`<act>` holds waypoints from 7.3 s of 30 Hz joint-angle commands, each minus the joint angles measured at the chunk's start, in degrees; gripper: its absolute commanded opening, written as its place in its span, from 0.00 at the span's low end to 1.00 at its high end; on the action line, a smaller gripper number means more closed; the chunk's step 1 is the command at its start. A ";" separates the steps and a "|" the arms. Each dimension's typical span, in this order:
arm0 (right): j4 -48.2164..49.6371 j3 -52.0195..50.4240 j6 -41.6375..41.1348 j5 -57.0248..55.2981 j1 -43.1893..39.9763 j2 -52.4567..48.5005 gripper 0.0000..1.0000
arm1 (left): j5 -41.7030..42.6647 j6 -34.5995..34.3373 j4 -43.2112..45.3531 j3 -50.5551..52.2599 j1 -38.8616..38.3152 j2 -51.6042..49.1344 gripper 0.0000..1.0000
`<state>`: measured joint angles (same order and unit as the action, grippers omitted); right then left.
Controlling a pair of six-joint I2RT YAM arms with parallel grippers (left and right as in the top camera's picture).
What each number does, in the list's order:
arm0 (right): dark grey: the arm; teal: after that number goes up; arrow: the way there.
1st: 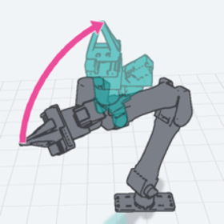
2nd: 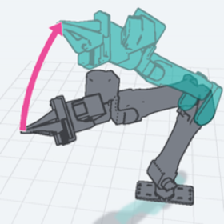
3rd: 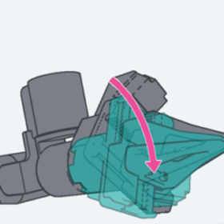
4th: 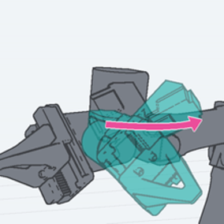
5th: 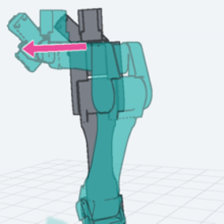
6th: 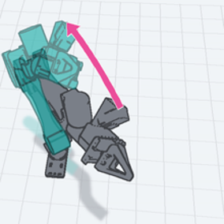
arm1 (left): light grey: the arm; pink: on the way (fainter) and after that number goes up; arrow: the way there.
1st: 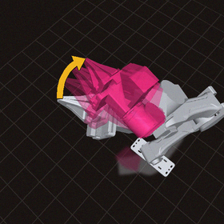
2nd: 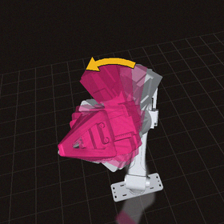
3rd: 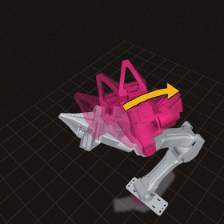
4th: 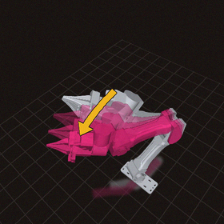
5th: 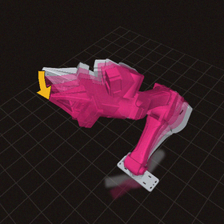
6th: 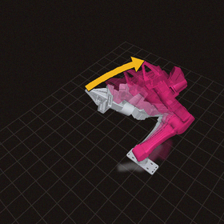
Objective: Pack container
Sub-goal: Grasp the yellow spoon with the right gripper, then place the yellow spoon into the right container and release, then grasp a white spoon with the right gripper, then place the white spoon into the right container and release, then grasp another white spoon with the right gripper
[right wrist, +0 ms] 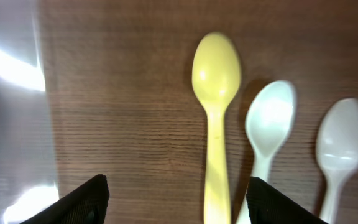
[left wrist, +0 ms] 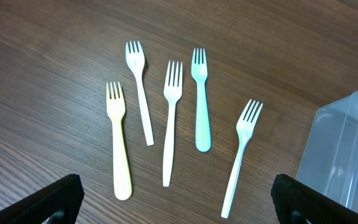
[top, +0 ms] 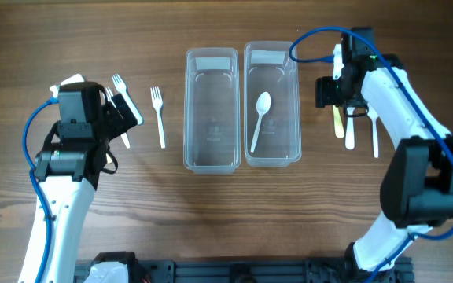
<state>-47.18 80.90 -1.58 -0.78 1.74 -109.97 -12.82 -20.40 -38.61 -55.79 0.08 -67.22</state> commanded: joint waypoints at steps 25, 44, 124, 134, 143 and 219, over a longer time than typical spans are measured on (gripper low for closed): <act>-0.83 -0.81 -1.60 5.05 -5.11 -10.21 0.55 | -0.74 0.70 0.15 -1.11 0.31 -0.20 1.00; -7.10 2.99 -6.05 1.40 -5.05 -7.74 0.11 | -0.74 0.70 0.15 -1.11 0.31 -0.20 1.00; -3.80 0.46 -4.59 5.16 -11.89 -7.08 0.05 | -0.74 0.70 0.15 -1.11 0.31 -0.20 1.00; -5.35 4.28 -10.34 16.11 -4.31 16.68 0.05 | -0.74 0.70 0.15 -1.11 0.31 -0.20 1.00; 0.76 0.85 -19.10 6.69 16.85 12.13 0.04 | -0.74 0.70 0.15 -1.11 0.31 -0.20 1.00; -8.39 6.10 -1.68 13.38 -12.46 1.36 0.04 | -0.74 0.70 0.15 -1.11 0.31 -0.20 1.00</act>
<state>-54.00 81.76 0.30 8.82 -14.41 -116.22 -12.82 -20.40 -38.59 -55.79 0.08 -67.26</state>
